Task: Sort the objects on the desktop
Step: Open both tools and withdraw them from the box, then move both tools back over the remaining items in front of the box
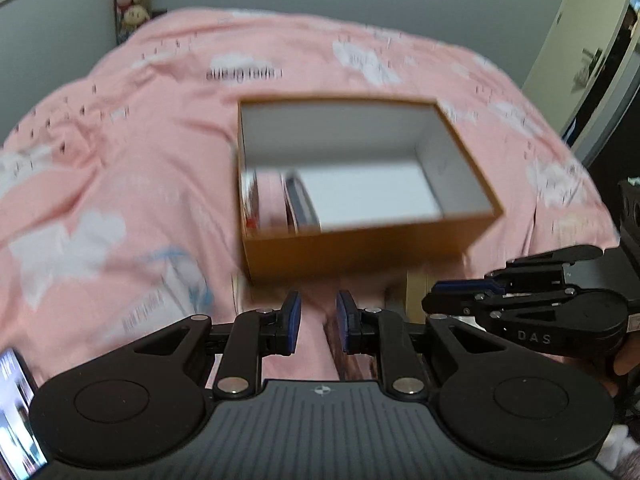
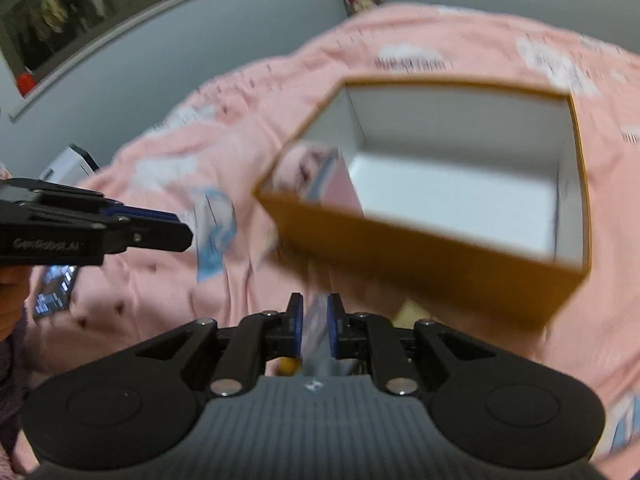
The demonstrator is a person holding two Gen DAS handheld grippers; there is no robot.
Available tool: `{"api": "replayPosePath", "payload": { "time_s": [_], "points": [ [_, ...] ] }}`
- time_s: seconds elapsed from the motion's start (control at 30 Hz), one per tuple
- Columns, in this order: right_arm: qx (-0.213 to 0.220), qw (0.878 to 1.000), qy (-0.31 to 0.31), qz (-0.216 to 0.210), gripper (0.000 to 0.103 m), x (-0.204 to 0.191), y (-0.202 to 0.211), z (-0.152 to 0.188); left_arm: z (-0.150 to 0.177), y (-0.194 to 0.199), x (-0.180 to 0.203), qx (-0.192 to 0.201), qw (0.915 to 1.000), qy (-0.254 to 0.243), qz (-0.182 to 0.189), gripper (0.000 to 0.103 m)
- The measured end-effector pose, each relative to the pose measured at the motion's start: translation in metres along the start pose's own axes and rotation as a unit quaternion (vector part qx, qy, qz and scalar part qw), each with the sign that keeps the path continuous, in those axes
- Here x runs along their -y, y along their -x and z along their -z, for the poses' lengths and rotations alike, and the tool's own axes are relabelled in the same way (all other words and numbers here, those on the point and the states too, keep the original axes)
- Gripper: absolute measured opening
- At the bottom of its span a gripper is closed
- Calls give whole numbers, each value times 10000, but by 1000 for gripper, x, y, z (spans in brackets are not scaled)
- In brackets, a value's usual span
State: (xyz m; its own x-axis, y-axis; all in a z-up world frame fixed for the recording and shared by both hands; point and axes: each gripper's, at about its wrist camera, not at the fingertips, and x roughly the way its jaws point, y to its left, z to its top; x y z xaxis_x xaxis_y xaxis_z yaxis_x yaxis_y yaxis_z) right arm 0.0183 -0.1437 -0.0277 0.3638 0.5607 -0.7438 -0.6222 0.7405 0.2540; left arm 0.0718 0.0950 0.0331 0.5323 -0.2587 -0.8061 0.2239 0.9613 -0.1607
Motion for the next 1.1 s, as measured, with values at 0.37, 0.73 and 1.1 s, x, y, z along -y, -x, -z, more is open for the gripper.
{"api": "replayPosePath", "payload": {
  "time_s": [0.37, 0.73, 1.1],
  "points": [
    [-449, 9986, 291, 33, 16, -24, -12, 48, 53, -15, 1, -596, 9970, 366, -326, 34],
    [-947, 9952, 193, -155, 12, -33, -34, 71, 75, -20, -15, -729, 9937, 804, -291, 51],
    [-471, 9988, 63, 100, 0, -28, -15, 63, 76, -6, -21, -355, 9932, 1039, -396, 15]
  ]
}}
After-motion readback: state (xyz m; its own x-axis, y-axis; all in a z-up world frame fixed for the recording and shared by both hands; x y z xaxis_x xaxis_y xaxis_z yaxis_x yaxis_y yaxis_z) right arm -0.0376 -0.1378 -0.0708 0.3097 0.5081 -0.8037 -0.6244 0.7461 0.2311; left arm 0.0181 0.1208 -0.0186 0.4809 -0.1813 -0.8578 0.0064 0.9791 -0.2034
